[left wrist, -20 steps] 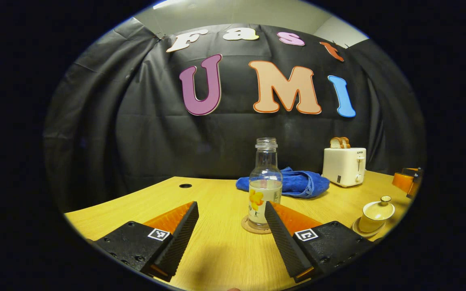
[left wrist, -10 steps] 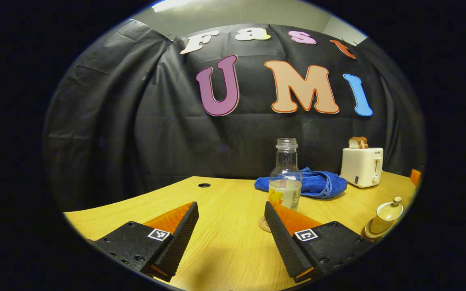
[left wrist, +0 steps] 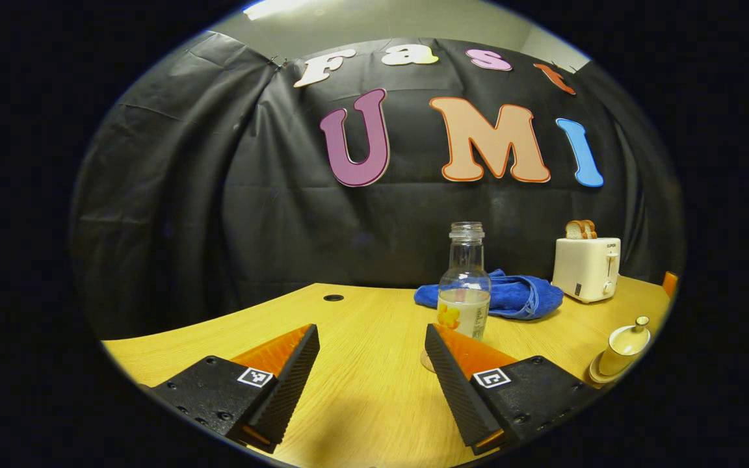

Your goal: Open the teacup lid with one hand, grasp the water bottle and pour water into the teacup with the other hand; after pouring, place the water bottle on the coaster and then close the teacup lid.

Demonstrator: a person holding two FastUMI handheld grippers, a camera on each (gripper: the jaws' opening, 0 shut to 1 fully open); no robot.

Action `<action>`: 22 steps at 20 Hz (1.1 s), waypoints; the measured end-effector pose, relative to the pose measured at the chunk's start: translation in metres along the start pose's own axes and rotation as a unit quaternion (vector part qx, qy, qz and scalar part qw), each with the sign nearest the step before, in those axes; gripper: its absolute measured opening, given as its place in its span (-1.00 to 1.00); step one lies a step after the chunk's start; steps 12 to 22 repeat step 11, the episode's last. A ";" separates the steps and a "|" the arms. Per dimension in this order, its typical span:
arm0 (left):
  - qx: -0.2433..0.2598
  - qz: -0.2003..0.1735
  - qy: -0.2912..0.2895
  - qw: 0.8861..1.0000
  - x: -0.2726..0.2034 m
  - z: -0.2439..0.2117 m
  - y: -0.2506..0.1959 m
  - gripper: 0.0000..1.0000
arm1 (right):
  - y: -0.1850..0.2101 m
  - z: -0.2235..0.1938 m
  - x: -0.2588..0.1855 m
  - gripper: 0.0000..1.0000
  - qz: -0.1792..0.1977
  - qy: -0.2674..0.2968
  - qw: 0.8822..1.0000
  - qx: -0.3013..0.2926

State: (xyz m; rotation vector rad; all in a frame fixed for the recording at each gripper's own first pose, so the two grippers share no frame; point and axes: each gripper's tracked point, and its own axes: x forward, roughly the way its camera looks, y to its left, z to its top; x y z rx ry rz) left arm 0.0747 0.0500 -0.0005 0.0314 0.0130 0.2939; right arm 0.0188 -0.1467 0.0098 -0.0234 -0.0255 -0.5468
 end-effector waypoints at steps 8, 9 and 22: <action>0.000 0.013 0.002 1.000 -0.001 -0.001 0.005 0.91 | -0.001 0.000 0.000 0.83 0.000 0.000 1.000 0.000; -0.001 0.013 0.001 1.000 -0.001 -0.001 0.005 0.90 | -0.001 0.000 0.001 0.79 -0.002 0.000 1.000 0.000; -0.001 0.012 0.001 1.000 -0.001 -0.001 0.006 0.91 | -0.001 0.001 0.001 0.79 -0.002 0.000 1.000 0.000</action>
